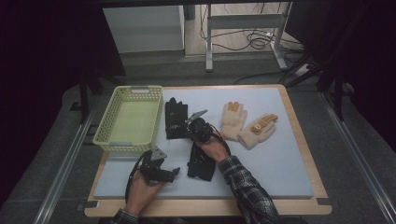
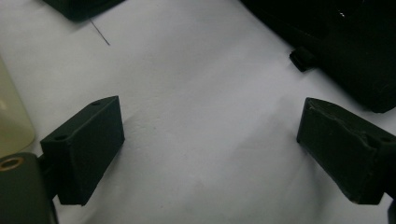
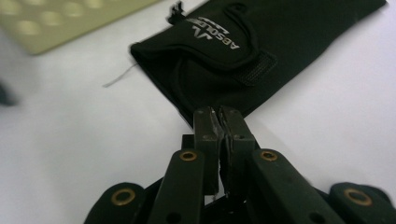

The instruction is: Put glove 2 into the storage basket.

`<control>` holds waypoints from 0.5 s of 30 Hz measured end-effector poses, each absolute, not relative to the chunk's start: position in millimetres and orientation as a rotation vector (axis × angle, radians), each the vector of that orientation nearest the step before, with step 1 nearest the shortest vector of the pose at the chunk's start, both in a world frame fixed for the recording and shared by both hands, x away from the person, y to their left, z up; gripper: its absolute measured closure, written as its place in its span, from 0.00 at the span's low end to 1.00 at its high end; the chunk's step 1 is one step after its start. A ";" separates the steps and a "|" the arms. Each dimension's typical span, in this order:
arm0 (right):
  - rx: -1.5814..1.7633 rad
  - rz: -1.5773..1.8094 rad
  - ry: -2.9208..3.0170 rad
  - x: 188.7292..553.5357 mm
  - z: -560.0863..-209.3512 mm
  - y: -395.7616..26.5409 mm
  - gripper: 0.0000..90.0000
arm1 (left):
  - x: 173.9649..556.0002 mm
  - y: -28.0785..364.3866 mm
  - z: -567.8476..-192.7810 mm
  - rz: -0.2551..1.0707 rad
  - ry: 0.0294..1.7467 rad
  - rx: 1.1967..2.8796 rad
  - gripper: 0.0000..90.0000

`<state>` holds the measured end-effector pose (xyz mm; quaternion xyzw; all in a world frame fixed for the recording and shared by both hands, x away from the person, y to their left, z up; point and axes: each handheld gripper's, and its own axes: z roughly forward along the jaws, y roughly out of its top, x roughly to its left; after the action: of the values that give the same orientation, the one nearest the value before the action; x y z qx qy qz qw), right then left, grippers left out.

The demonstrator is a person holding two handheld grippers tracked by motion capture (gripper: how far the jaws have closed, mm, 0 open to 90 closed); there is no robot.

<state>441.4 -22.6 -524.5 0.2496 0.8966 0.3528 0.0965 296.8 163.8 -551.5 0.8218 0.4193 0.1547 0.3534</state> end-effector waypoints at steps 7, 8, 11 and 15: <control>0.682 1.113 2.801 406.9 -513.9 -23.2 0.83 | 296.8 163.9 -551.4 0.404 1.085 2.128 0.09; 0.675 1.130 2.785 407.2 -512.5 -23.8 0.78 | 296.9 164.0 -551.4 0.403 1.084 2.129 0.09; 0.684 1.105 2.705 415.6 -508.4 -25.2 0.72 | 297.0 164.0 -551.5 0.403 1.083 2.129 0.09; 0.715 1.089 2.639 436.0 -508.8 -22.0 0.68 | 297.0 164.0 -551.5 0.402 1.083 2.126 0.09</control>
<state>436.0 -22.0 -508.8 0.2416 0.8922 0.3684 0.0993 297.0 164.0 -551.5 0.8221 0.4189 0.1555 0.3530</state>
